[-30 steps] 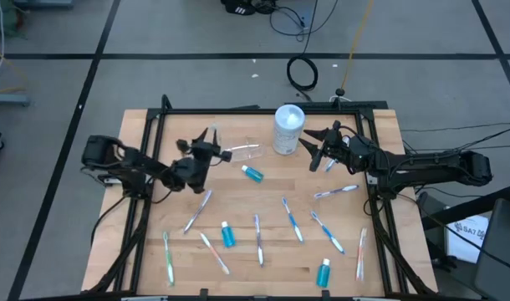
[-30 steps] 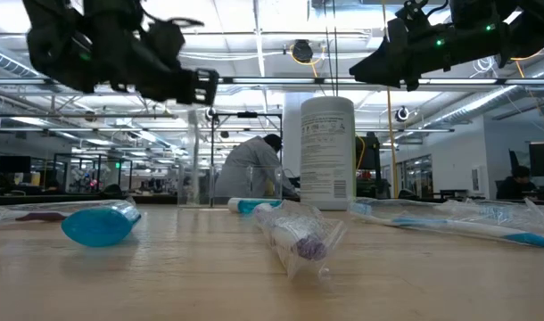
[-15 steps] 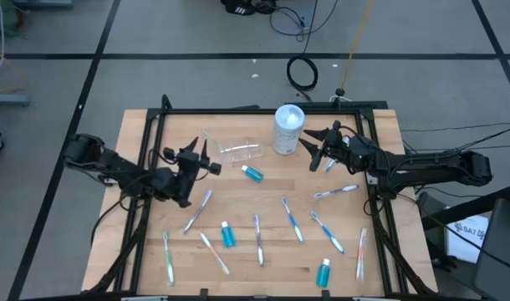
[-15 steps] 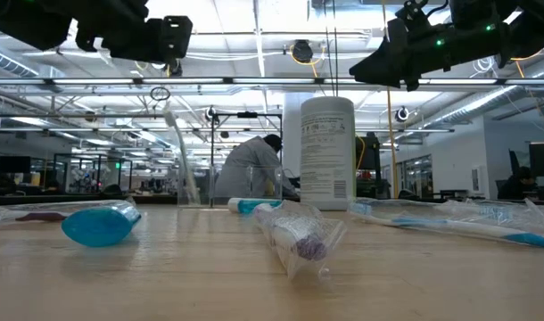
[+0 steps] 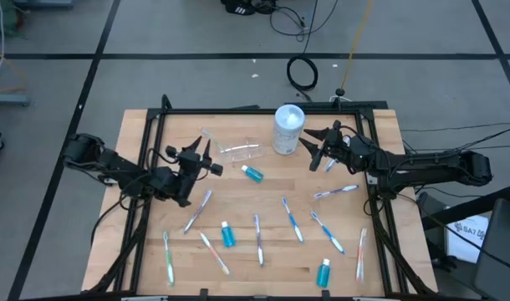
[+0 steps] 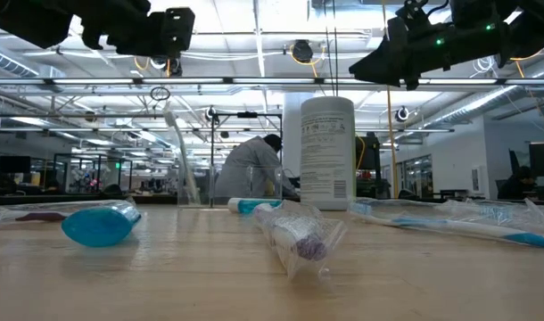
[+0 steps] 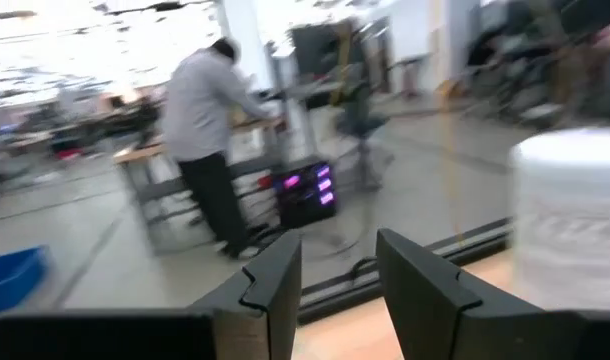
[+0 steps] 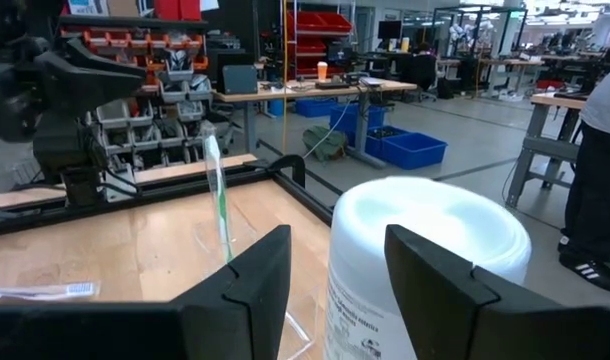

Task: Pick & Place toothbrushing station
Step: Put the middle mouthwash bottle in the middle compartment of the transparent organizer

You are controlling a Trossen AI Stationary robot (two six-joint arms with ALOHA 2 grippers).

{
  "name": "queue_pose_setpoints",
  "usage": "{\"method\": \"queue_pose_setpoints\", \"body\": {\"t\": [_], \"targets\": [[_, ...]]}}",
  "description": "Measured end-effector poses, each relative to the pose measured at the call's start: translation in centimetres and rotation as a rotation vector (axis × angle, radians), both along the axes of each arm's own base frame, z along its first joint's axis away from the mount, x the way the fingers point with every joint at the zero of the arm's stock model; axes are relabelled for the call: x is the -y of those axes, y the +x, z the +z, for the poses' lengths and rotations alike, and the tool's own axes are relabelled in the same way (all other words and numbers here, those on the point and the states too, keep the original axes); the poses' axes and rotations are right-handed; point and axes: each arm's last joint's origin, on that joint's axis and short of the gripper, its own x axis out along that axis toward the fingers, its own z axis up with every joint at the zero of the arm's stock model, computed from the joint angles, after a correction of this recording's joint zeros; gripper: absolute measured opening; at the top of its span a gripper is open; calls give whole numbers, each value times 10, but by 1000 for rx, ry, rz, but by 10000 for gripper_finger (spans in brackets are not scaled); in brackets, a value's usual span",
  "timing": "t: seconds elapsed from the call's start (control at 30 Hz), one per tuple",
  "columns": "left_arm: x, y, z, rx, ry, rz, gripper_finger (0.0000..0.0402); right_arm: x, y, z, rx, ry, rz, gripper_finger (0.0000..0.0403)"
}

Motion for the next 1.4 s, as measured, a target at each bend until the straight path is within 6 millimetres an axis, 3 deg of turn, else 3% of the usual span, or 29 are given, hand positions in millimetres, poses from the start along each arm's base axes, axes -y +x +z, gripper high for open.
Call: {"method": "queue_pose_setpoints", "body": {"t": [0.3,0.43,0.6,0.8,0.93,1.13,1.4], "targets": [[6,14,-16,112,-23,-327,138,0,0,-1,17,51,0,155],[11,21,-29,174,-168,-592,138,-5,1,-16,-13,170,45,155],[14,23,-46,188,-394,-714,138,-19,6,-31,-49,286,228,155],[31,27,-42,188,-568,-878,138,-41,23,-46,-68,344,330,155],[43,36,-26,100,-641,-892,138,-54,36,-51,-5,329,401,155],[47,44,-3,-20,-899,-795,138,-69,45,-66,-23,385,453,155],[65,27,-20,-64,-1166,-656,138,-85,47,-78,-86,415,505,155]]}}
